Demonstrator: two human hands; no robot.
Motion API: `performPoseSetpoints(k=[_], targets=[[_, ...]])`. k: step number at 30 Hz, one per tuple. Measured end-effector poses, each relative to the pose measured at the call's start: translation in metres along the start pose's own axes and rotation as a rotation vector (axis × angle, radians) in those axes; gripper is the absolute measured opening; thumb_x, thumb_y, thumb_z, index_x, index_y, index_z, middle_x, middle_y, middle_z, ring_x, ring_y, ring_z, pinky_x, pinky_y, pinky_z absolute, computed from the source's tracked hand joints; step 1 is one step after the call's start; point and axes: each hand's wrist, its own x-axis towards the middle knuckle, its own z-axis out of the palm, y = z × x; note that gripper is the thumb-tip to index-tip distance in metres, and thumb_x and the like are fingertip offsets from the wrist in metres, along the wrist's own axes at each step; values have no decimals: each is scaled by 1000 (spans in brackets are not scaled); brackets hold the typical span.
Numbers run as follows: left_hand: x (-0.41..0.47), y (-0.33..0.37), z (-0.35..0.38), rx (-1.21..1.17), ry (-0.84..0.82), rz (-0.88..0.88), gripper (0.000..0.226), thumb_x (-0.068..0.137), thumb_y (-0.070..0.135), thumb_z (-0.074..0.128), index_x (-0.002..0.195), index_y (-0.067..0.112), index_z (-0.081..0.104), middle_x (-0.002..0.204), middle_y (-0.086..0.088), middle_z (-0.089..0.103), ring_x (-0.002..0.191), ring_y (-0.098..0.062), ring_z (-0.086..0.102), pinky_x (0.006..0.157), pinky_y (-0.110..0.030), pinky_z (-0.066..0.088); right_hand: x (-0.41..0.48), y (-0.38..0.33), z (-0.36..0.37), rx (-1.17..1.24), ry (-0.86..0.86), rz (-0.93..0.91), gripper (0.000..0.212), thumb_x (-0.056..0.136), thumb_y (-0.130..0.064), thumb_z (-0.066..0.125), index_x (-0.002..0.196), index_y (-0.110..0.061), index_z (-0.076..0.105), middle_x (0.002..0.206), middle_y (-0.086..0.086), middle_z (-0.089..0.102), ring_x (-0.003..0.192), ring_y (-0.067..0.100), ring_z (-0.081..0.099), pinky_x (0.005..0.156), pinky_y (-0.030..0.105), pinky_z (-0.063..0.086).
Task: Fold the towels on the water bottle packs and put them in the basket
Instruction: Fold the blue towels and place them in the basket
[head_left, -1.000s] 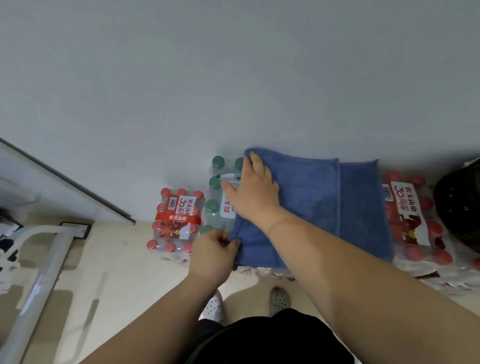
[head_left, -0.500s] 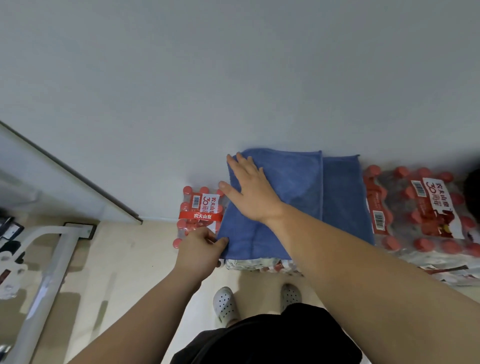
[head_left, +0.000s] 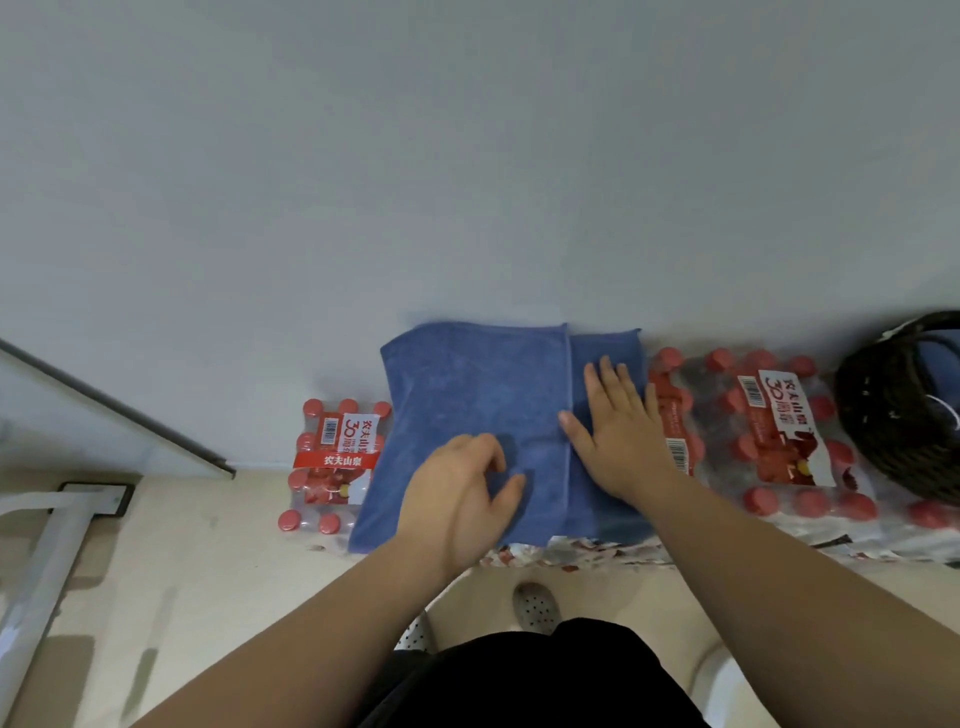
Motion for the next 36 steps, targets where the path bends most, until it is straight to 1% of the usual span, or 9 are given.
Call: performPoseSetpoints(k=[4,9,14,16,19,24,30,33,36], targets=[[2,30,32,145,-63,9,31,83,51,60,74,25,45,72,7,49,67,-16,47,57,-31,34,4,4,-6,84,27,-54,78,97,-67,28,159,-24,7,167,4,-2,153,24,-6,123,49,-2],[-1,57,60,310,-23,-101,37,82,54,62,72,25,42,71,9,43,65,-15,43,55,-31,30,16,13,-14,35,37,-191,74,97,-67,26,158,-27,13,167,6,-2,153,29,-8,122,50,-8],[-12,68,80,479,33,-138,45,64,41,72,61,26,30,57,6,46,50,-19,48,43,-24,21,36,19,-25,43,49,-318,72,97,-65,30,157,-25,23,163,9,18,152,34,2,122,53,-6],[-20,69,87,497,47,-181,40,64,39,68,61,25,30,58,5,48,52,-20,50,42,-24,26,43,19,-27,40,37,-320,70,97,-65,30,155,-26,27,161,8,21,151,34,4,122,54,-4],[-27,70,93,533,48,-271,32,72,43,63,65,27,36,68,6,57,62,-19,57,48,-25,29,48,22,-26,24,9,-322,69,97,-66,28,155,-28,27,162,6,18,151,33,3,121,56,-2],[-23,73,101,518,78,-385,27,78,38,62,71,24,41,80,2,63,75,-25,61,53,-29,33,44,30,-20,-75,-54,-357,70,96,-69,19,158,-36,9,167,1,-2,152,32,-6,120,57,-8],[-18,71,104,511,88,-444,16,81,32,58,74,20,48,78,2,62,71,-25,59,57,-32,50,46,30,-22,-73,-84,-341,69,96,-69,11,158,-38,4,167,-4,-9,152,30,-12,120,56,-10],[-16,71,104,528,102,-419,22,77,24,61,69,20,42,71,1,59,63,-26,56,49,-30,42,49,27,-24,-40,-100,-313,71,96,-70,14,158,-36,6,167,-4,-5,152,33,-11,119,58,-10],[-19,74,99,541,149,-379,33,68,17,67,63,20,35,59,1,50,50,-24,46,44,-24,27,54,19,-32,-11,-65,-317,71,96,-69,23,157,-34,15,165,1,11,151,37,-4,119,59,-6]])
